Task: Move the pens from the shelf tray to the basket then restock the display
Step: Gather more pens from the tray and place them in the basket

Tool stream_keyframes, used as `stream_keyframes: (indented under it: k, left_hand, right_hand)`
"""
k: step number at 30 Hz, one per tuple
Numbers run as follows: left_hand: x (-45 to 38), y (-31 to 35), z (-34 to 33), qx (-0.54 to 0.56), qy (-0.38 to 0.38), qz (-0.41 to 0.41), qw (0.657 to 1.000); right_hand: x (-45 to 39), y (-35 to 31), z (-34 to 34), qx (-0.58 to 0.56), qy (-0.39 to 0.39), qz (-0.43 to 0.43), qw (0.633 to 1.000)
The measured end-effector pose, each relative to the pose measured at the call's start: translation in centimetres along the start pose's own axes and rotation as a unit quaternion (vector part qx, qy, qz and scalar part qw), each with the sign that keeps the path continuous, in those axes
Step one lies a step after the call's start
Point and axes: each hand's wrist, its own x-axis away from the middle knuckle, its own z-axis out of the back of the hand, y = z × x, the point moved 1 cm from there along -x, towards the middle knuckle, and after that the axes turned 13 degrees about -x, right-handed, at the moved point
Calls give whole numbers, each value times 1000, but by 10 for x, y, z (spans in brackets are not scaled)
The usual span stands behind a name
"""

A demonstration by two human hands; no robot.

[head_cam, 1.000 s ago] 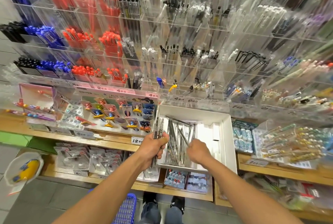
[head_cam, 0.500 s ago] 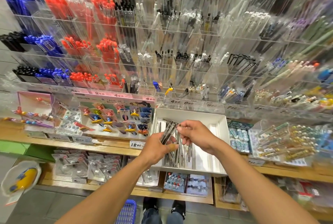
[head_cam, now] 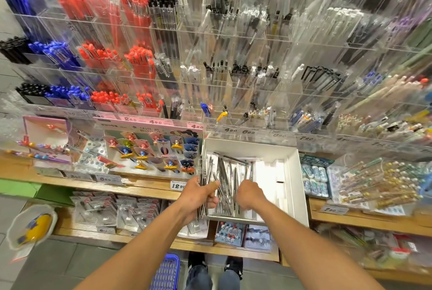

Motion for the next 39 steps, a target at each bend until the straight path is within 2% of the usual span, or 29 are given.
stream_keyframes:
  k: [6, 13, 18, 21, 24, 28, 33, 37, 39]
  left_hand:
    - [-4, -2, 4, 27, 2, 3, 1000]
    - [-5, -2, 1, 36, 5, 3, 999]
    - [-6, 1, 1, 30, 10, 5, 999]
    - [-9, 3, 1, 18, 13, -2, 1000]
    - [-12, 6, -1, 3, 17, -18, 1000]
    - [-15, 11, -4, -26, 20, -50, 998]
    - [-9, 20, -9, -68, -45, -61, 995]
    - [-11, 19, -7, -49, -44, -55, 996]
    - [-10, 18, -3, -38, -33, -49, 998]
  right_hand:
    - [-6, 4, -27, 25, 66, -35, 997]
    - [-5, 3, -24, 6, 26, -45, 999]
    - [12, 5, 10, 11, 43, 3, 999]
    - [28, 1, 41, 2, 62, 71, 996]
    - [49, -10, 69, -58, 63, 171, 982]
    - [63, -32, 91, -177, -20, 224, 958]
    - [55, -47, 88, -322, -117, 225, 912]
    - [36, -50, 76, -445, -138, 201, 862]
    - [22, -46, 65, -491, -102, 158, 851]
